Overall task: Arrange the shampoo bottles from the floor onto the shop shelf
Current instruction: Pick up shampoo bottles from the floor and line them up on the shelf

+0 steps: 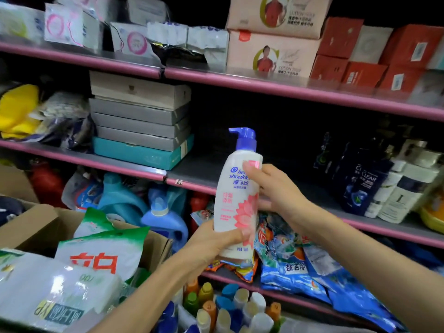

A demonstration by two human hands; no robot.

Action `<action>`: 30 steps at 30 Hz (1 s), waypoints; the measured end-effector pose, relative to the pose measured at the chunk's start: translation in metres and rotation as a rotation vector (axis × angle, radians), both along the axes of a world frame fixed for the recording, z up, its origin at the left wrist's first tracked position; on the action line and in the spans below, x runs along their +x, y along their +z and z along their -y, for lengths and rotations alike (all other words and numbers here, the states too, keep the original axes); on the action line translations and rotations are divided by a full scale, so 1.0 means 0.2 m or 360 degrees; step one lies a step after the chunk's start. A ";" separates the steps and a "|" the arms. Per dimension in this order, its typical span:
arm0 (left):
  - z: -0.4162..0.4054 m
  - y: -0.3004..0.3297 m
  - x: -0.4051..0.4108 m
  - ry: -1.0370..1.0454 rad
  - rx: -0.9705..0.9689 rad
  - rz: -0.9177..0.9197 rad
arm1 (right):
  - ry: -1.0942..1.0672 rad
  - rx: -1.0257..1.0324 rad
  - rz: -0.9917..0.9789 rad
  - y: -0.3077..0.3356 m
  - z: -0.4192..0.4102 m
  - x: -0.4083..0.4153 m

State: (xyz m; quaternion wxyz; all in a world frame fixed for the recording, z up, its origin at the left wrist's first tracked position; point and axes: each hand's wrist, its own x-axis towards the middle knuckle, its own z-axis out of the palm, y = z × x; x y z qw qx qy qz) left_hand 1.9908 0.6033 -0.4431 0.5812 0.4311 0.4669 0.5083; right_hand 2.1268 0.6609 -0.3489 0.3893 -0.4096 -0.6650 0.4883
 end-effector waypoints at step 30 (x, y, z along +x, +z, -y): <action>-0.10 -0.14 -0.16 0.0128 0.0094 -0.0172 | 0.0214 -0.0228 0.0171 -0.08 -0.17 -0.19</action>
